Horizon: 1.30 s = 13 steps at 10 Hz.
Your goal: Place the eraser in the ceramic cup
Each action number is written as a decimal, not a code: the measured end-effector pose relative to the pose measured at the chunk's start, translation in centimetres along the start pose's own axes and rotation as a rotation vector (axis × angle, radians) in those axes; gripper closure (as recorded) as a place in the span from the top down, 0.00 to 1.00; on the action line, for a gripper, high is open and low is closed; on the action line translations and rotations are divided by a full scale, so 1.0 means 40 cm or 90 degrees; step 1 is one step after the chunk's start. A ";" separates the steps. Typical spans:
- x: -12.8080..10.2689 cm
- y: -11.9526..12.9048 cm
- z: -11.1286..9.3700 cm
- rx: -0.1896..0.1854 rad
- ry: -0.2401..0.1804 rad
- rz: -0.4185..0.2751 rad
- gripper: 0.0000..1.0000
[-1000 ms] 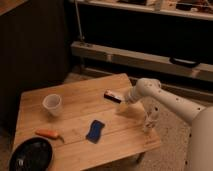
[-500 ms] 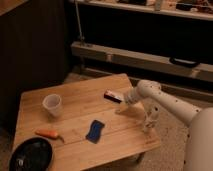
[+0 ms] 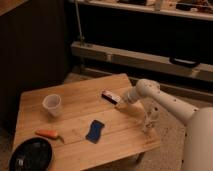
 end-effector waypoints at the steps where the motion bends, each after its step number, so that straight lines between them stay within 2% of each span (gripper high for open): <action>1: 0.000 -0.001 -0.001 0.000 0.000 0.000 0.15; 3: 0.000 -0.002 -0.002 0.002 -0.001 0.000 0.00; 5: 0.003 -0.004 -0.004 0.002 -0.001 -0.002 0.00; 7: 0.048 -0.028 -0.022 -0.003 0.016 -0.044 0.00; 8: 0.079 -0.042 -0.044 -0.007 0.026 -0.069 0.00; 13: 0.318 -0.129 -0.252 -0.007 0.093 -0.200 0.00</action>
